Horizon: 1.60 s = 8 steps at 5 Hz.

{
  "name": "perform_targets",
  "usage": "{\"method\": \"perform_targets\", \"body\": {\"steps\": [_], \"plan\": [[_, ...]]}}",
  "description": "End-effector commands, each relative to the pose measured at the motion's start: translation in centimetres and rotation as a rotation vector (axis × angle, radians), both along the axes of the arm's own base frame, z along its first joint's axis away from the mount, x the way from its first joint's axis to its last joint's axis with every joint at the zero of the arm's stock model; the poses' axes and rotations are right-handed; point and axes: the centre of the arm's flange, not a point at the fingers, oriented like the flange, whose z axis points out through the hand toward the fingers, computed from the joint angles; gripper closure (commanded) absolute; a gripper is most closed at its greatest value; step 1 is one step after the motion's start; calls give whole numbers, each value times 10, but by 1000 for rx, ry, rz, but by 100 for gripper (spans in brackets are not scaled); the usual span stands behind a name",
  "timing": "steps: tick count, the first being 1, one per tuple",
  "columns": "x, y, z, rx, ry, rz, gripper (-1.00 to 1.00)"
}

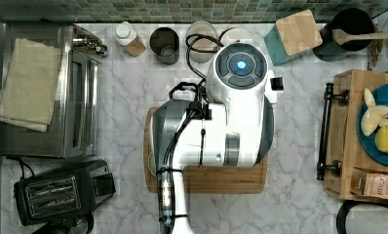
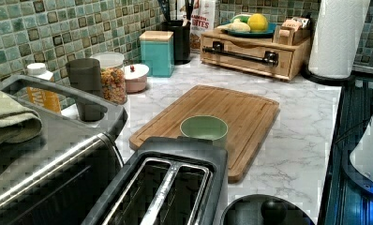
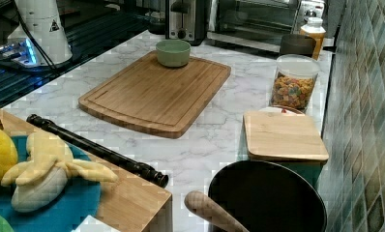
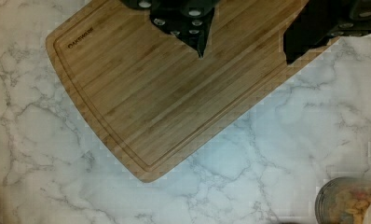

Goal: Open the drawer.

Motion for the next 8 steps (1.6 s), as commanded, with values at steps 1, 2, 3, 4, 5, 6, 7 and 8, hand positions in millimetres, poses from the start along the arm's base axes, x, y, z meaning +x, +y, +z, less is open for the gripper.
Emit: {"method": "perform_targets", "body": {"steps": [1,2,3,4,5,6,7,8], "plan": [[-1,0,-4,0,9,1,-100],[-15,-28,-27,-55,-51,102,-100],[-21,-75,-44,-81,-73,232,-100],[-20,-117,-44,-111,-57,328,-100],[-13,-159,-54,-111,-23,388,-100],[-10,-187,-58,-149,-13,411,-100],[-14,-202,-65,-172,-22,407,-100],[-21,-213,-85,-159,-70,430,-100]]}}
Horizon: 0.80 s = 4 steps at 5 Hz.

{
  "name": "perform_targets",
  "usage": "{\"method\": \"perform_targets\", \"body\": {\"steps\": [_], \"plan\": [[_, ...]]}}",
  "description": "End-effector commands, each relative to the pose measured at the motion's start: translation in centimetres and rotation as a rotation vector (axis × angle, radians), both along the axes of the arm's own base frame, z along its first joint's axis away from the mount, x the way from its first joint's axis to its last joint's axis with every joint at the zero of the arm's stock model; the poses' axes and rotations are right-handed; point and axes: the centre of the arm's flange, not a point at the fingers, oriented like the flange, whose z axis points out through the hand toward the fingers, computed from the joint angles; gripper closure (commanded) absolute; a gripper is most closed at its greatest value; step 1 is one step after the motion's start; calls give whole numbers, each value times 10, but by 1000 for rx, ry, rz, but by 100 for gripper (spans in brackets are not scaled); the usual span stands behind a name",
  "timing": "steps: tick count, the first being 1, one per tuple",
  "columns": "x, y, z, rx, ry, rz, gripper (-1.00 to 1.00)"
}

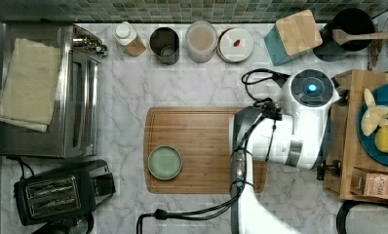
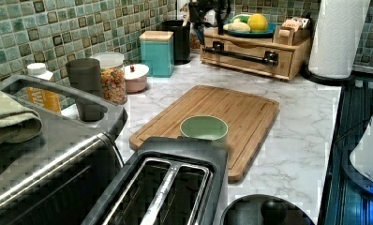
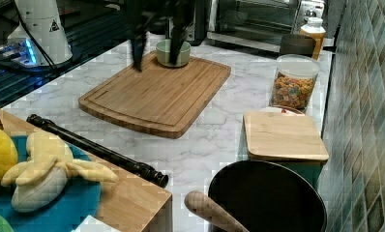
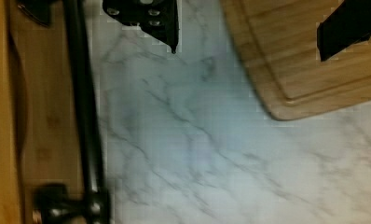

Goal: Open the drawer.

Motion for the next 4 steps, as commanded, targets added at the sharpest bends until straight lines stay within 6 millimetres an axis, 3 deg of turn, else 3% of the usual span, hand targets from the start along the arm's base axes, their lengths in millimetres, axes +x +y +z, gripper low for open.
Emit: {"method": "perform_targets", "body": {"steps": [1,3,4], "plan": [[-4,-62,16,-8,-169,134,-100],[3,-111,-1,-7,-136,246,-100],[-2,-115,-21,-4,-153,203,-100]]}}
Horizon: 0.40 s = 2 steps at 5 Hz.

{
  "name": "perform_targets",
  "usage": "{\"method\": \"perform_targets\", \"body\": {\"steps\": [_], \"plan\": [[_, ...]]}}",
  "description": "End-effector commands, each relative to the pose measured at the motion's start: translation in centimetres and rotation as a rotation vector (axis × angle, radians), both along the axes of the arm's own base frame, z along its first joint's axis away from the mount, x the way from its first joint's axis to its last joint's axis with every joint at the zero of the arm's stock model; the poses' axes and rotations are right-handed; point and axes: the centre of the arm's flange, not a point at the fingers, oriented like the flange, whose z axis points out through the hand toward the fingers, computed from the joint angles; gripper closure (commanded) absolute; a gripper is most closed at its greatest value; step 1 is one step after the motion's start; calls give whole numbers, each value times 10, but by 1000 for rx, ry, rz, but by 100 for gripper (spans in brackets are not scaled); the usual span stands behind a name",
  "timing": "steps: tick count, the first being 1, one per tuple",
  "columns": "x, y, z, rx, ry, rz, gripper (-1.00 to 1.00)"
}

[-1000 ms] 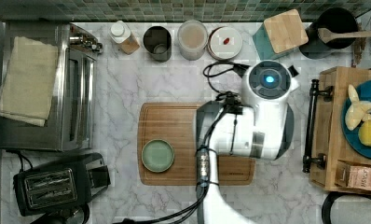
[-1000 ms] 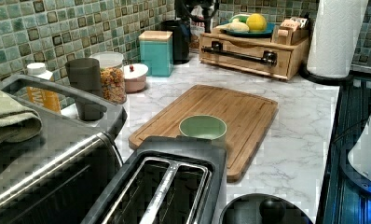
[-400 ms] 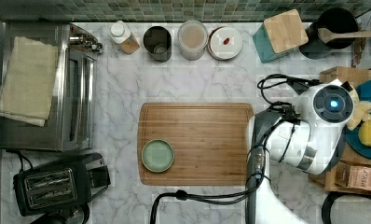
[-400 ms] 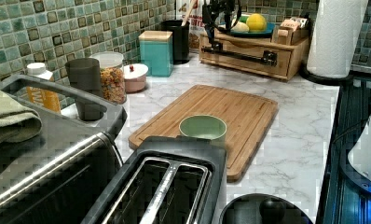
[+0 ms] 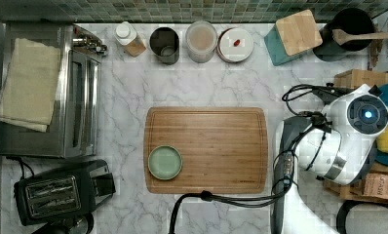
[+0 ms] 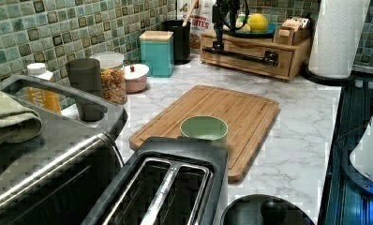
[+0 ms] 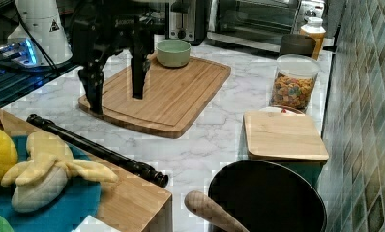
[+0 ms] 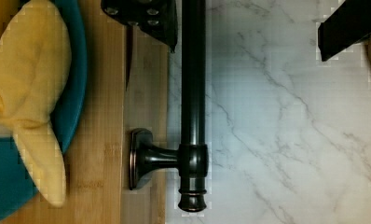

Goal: Open the drawer.

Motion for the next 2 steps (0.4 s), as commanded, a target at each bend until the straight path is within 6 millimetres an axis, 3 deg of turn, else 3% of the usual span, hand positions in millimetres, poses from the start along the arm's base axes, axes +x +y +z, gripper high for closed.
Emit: {"method": "perform_targets", "body": {"steps": [1,2], "plan": [[10,-11,-10,-38,-48,-71,-100],[2,-30,-14,-97,-60,-71,-100]]}}
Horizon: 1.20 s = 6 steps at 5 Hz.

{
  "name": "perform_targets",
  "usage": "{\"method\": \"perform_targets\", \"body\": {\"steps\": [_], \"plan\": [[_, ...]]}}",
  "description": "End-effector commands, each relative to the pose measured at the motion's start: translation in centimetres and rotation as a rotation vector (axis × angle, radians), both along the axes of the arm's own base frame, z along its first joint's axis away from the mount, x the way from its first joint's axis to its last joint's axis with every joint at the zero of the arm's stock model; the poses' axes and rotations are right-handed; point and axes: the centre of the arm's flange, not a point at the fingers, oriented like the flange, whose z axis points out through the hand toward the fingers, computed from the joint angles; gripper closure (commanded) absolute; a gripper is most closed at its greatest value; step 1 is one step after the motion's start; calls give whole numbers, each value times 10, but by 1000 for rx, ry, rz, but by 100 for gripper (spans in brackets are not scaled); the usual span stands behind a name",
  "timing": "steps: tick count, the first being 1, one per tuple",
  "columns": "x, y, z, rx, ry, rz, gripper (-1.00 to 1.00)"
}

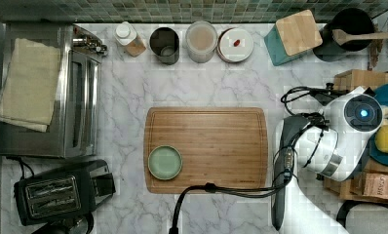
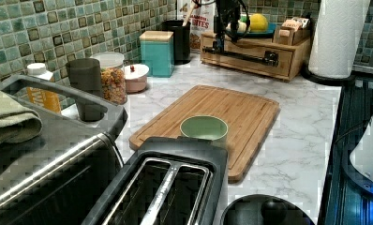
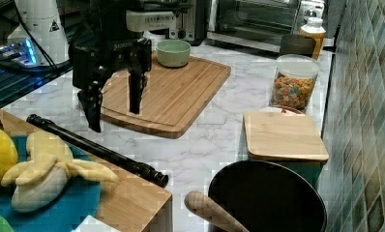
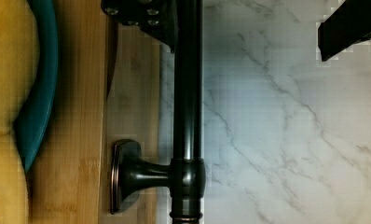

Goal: Open the drawer.

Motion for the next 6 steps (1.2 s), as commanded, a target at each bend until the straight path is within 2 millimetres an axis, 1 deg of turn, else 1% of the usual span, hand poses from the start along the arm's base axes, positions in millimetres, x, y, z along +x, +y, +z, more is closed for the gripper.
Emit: {"method": "perform_targets", "body": {"steps": [1,2,3,5,6], "plan": [[-1,-38,4,-59,-83,-81,-100],[-7,-36,-20,-23,-97,-105,-100],[-16,-28,-34,-16,-65,-154,-100],[-34,-42,-66,-37,-17,-165,-100],[-41,-33,-74,-64,-23,-147,-100]]}}
